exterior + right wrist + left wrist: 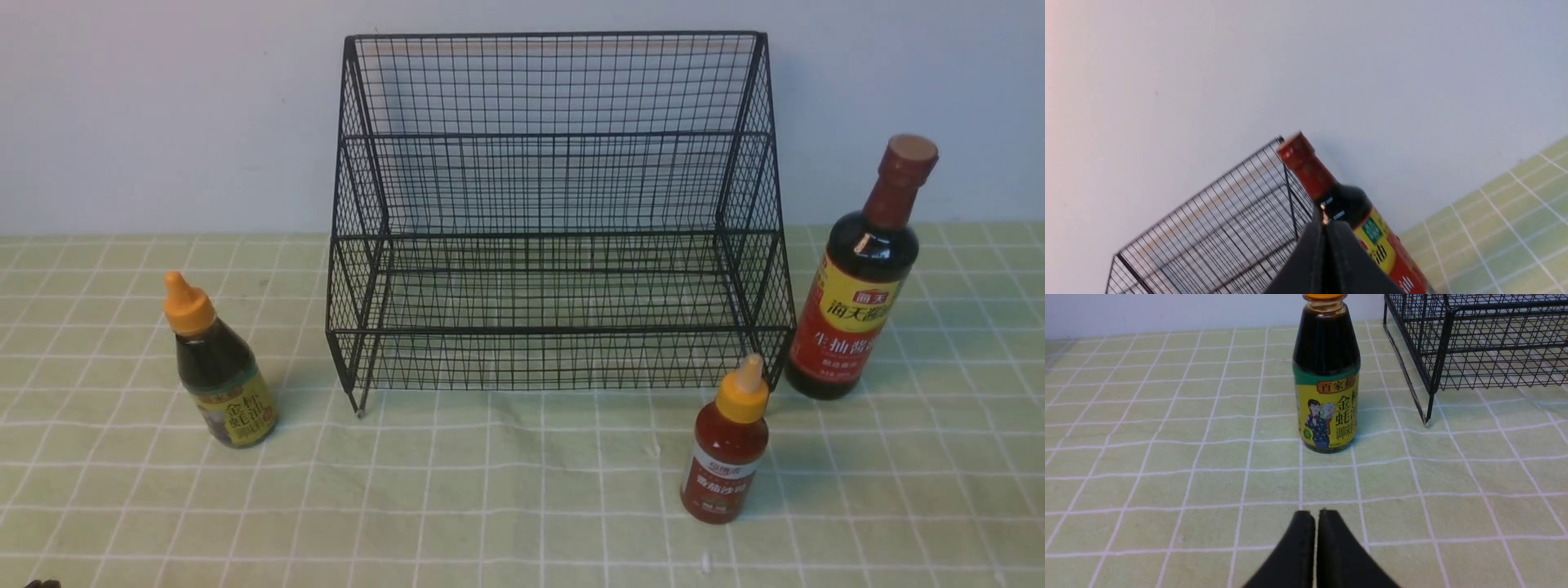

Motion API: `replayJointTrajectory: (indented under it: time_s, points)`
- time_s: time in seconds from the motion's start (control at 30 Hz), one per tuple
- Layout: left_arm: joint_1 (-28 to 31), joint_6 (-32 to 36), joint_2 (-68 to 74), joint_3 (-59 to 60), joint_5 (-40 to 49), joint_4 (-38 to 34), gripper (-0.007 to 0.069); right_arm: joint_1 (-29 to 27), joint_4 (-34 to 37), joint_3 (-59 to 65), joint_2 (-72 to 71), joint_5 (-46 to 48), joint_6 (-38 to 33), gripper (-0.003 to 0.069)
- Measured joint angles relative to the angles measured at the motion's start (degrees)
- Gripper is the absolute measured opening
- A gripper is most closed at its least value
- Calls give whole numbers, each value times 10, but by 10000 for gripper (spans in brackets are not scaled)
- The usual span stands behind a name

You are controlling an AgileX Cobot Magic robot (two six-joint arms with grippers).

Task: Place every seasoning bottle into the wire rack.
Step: Use the right arm to grab the condiment bottle closest to it

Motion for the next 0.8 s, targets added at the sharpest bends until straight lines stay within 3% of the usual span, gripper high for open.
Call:
replayJointTrajectory:
  time_s: [0.27,0.37,0.5,0.57,0.6,0.73,0.8]
  points:
    - [0,0,0,0,0,0,-6,2,-1,-7,0,-9,-8,-15]
    - [0,0,0,0,0,0,-6,12,-7,-61,2,49,-7,-15]
    - [0,0,0,0,0,0,-6,24,-41,-217,66,200,-49,-15]
    - [0,0,0,0,0,0,-6,31,-49,-329,160,343,-102,-15]
    - [0,0,0,0,0,0,-6,32,-49,-337,169,343,-102,-15]
    - [0,0,0,0,0,0,-6,33,-42,-492,379,569,-231,-15]
    - [0,0,0,0,0,0,-6,33,-42,-537,443,615,-279,-15]
